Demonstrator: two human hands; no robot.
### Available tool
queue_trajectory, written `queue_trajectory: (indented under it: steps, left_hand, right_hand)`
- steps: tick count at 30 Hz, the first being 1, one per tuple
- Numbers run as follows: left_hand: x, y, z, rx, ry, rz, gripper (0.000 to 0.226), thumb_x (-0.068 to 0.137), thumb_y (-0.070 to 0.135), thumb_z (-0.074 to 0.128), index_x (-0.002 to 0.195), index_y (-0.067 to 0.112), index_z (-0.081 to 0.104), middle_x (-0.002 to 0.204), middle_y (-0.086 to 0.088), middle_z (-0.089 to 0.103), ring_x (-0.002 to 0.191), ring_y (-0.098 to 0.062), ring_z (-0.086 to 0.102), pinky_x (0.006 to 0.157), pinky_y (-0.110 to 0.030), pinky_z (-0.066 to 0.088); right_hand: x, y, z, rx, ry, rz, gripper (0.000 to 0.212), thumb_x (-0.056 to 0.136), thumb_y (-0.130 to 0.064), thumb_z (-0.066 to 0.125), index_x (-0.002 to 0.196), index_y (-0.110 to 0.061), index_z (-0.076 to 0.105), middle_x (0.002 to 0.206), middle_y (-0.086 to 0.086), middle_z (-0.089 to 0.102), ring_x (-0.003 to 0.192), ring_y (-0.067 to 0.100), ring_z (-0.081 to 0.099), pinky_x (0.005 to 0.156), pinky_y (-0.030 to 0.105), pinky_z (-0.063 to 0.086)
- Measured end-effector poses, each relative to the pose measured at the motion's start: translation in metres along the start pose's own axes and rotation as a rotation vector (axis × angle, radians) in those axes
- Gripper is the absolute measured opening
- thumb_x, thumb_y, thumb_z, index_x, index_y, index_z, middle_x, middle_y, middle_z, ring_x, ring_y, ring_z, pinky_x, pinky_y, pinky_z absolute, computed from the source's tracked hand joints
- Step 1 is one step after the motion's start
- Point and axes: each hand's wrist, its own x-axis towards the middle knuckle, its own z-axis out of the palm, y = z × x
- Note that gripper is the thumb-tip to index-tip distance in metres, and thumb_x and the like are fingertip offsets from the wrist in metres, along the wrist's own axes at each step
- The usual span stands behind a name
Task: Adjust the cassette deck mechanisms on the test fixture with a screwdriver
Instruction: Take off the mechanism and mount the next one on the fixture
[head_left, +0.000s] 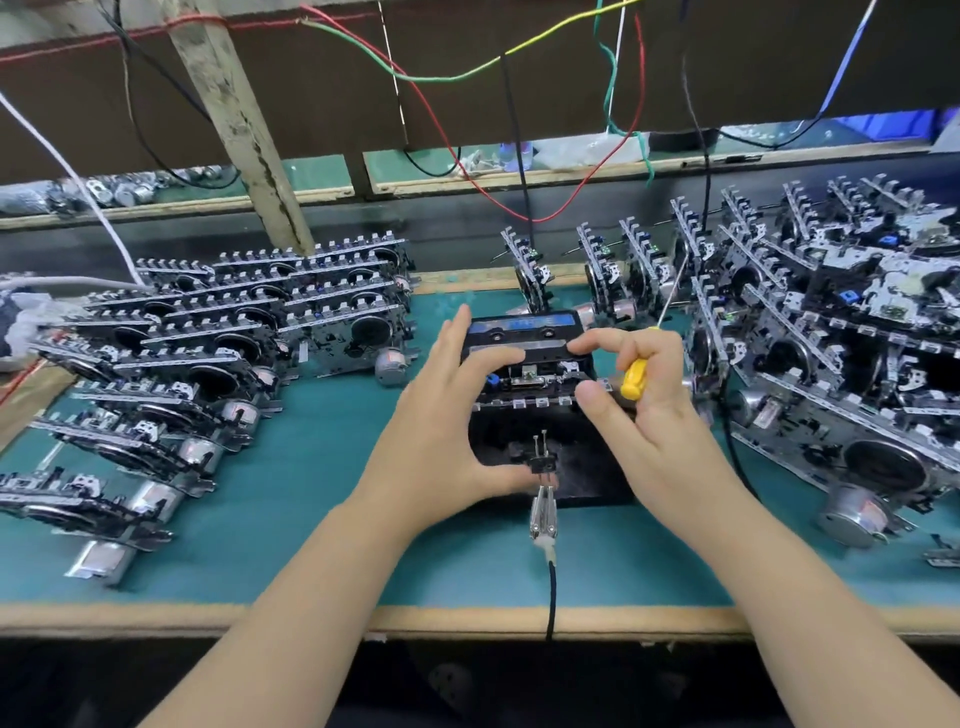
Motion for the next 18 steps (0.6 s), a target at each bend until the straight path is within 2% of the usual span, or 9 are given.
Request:
queue_trajectory:
  steps: [2,4,6,7,10,13,15,16,18]
  left_hand:
    - [-0.001,0.001,0.012,-0.077,0.078,-0.01,0.084,0.058,0.057,0.087,0.128,0.049,0.043,0.169,0.007,0.001,0.155,-0.011,0.006,0.12,-0.046,0.029]
    - [0.0,0.0,0.021,-0.151,0.154,-0.025,0.073,0.062,0.046,0.092,0.121,0.05,0.049,0.169,0.008,0.003,0.153,-0.001,0.009,0.119,-0.023,0.026]
    - [0.002,-0.003,0.025,-0.21,0.194,-0.057,0.069,0.063,0.036,0.093,0.112,0.058,0.05,0.168,0.01,0.007,0.142,0.02,0.013,0.102,0.002,0.021]
    - [0.003,-0.004,0.026,-0.226,0.197,-0.068,0.07,0.063,0.035,0.093,0.11,0.061,0.05,0.167,0.011,0.01,0.136,0.027,0.015,0.095,0.007,0.02]
    - [0.004,-0.005,0.028,-0.257,0.213,-0.061,0.068,0.061,0.038,0.091,0.109,0.064,0.051,0.165,0.013,0.019,0.128,0.032,0.022,0.092,0.008,0.021]
    - [0.003,-0.004,0.029,-0.284,0.23,-0.064,0.066,0.06,0.039,0.089,0.108,0.063,0.052,0.163,0.017,0.021,0.13,0.028,0.026,0.093,0.007,0.023]
    - [0.004,-0.004,0.028,-0.284,0.239,-0.059,0.067,0.061,0.035,0.091,0.109,0.061,0.053,0.163,0.017,0.021,0.132,0.024,0.027,0.094,0.005,0.023]
    - [0.004,-0.004,0.028,-0.28,0.244,-0.053,0.067,0.061,0.032,0.092,0.109,0.06,0.053,0.163,0.016,0.021,0.134,0.023,0.027,0.096,0.005,0.023]
    - [0.003,-0.004,0.03,-0.287,0.258,-0.04,0.068,0.062,0.026,0.093,0.109,0.058,0.055,0.163,0.016,0.022,0.136,0.021,0.026,0.098,0.004,0.023]
  right_hand:
    - [0.0,0.004,0.001,0.0,0.01,-0.019,0.037,0.102,-0.014,0.053,0.104,-0.04,0.028,0.13,-0.02,0.052,0.1,-0.006,0.053,0.082,0.01,0.036]
    - [0.0,0.006,0.002,-0.011,0.016,-0.034,0.041,0.101,-0.011,0.055,0.105,-0.041,0.027,0.132,-0.018,0.052,0.115,-0.008,0.05,0.087,0.002,0.033]
    - [0.001,0.008,0.003,-0.018,0.022,-0.038,0.044,0.099,-0.013,0.054,0.106,-0.045,0.026,0.132,-0.015,0.052,0.12,-0.009,0.047,0.089,0.0,0.031]
    - [0.001,0.009,0.004,-0.018,0.025,-0.038,0.044,0.097,-0.013,0.053,0.107,-0.046,0.026,0.132,-0.014,0.052,0.12,-0.009,0.048,0.089,0.0,0.032]
    - [0.002,0.01,0.005,-0.013,0.04,-0.048,0.043,0.095,-0.014,0.053,0.107,-0.046,0.026,0.131,-0.014,0.052,0.121,-0.006,0.048,0.09,0.001,0.032]
    - [0.0,0.011,0.007,0.007,0.052,-0.056,0.04,0.095,-0.012,0.054,0.106,-0.04,0.027,0.131,-0.015,0.052,0.124,0.001,0.048,0.092,0.004,0.032]
    - [0.0,0.011,0.007,0.022,0.054,-0.05,0.042,0.095,-0.009,0.056,0.106,-0.039,0.028,0.132,-0.016,0.052,0.123,0.006,0.05,0.092,0.012,0.036]
    - [0.0,0.01,0.007,0.032,0.053,-0.047,0.045,0.096,-0.007,0.057,0.106,-0.04,0.028,0.133,-0.016,0.051,0.122,0.008,0.051,0.093,0.016,0.038]
    - [-0.002,0.008,0.007,0.04,0.055,-0.04,0.053,0.094,-0.006,0.06,0.107,-0.047,0.029,0.133,-0.011,0.051,0.122,0.005,0.051,0.094,0.012,0.039]
